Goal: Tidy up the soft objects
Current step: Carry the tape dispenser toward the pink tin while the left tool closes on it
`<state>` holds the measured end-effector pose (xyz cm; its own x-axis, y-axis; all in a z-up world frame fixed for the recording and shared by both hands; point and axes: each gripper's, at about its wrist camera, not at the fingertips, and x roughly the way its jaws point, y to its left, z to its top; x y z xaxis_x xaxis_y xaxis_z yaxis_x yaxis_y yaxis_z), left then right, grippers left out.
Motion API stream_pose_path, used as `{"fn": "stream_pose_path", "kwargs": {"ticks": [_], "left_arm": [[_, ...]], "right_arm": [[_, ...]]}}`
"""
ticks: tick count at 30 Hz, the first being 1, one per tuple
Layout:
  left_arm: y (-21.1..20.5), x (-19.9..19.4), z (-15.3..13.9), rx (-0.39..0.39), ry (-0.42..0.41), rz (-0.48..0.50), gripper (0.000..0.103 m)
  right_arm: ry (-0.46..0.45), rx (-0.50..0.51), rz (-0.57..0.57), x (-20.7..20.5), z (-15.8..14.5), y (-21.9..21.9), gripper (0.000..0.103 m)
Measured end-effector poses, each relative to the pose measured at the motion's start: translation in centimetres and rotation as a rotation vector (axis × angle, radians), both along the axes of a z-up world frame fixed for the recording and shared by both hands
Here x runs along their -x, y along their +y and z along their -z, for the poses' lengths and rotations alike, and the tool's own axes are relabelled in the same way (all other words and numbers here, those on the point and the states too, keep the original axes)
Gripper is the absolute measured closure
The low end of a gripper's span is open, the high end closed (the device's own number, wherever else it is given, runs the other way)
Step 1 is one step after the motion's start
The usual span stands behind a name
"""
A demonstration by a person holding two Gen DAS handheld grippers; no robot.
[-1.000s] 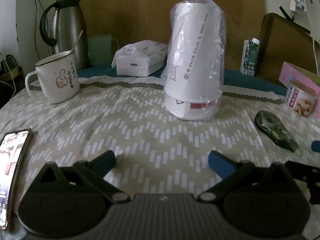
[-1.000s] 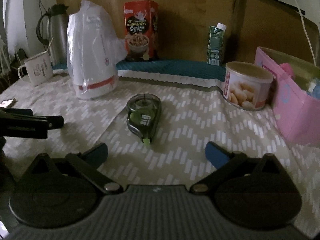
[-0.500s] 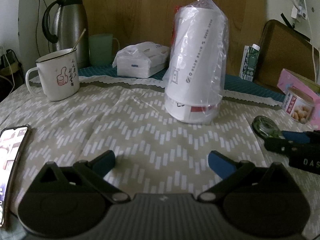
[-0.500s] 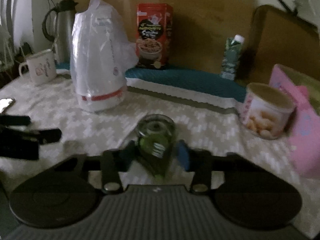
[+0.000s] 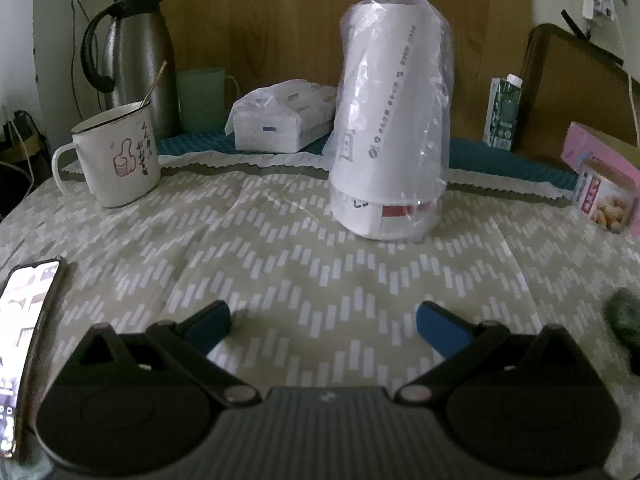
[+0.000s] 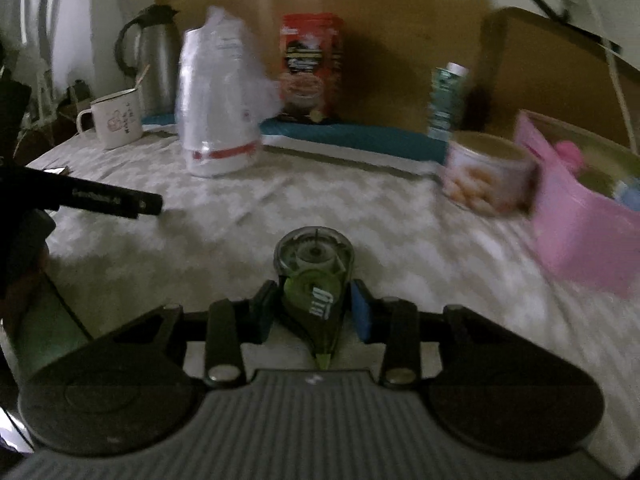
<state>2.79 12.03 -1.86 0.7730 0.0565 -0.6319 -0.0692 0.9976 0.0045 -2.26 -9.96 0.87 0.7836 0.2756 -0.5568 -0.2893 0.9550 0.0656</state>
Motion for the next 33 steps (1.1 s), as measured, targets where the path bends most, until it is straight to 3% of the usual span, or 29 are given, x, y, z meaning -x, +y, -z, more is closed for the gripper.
{"fn": "stream_pose_path", "kwargs": {"ticks": [6,8,11,19,23,29,32,33], "left_arm": [[-0.3,-0.2,0.0,0.000,0.010,-0.022,0.000],[-0.8,0.0,-0.4,0.057,0.010,-0.023,0.001],[-3.6,0.1,-1.2,0.157,0.022,0.090,0.001],[-18.2,-0.3,-3.3,0.173,0.084,0.513,0.003],[-25.0,-0.2,-3.2,0.235,0.171,0.691,0.007],[-31.6,0.0,-2.0,0.270,0.279,0.814,0.009],[-33.1,-0.3,-1.2,0.285,0.303,0.827,0.012],[-33.4,-0.3,-1.2,0.277,0.302,0.838,0.018]], "right_arm": [[-0.044,0.059,0.145,2.8,0.5,-3.8,0.061],[-0.048,0.052,0.205,3.3,0.9,-5.6,0.061],[-0.050,0.013,0.277,4.1,1.2,-8.1,0.061],[-0.112,0.047,0.436,7.0,2.4,-12.5,0.061],[-0.123,-0.002,0.488,8.4,2.8,-15.3,0.061],[-0.158,-0.089,0.478,10.2,3.6,-17.2,0.061],[-0.163,-0.233,0.471,10.9,3.8,-18.7,0.061],[-0.165,-0.286,0.466,11.0,3.9,-19.2,0.061]]}}
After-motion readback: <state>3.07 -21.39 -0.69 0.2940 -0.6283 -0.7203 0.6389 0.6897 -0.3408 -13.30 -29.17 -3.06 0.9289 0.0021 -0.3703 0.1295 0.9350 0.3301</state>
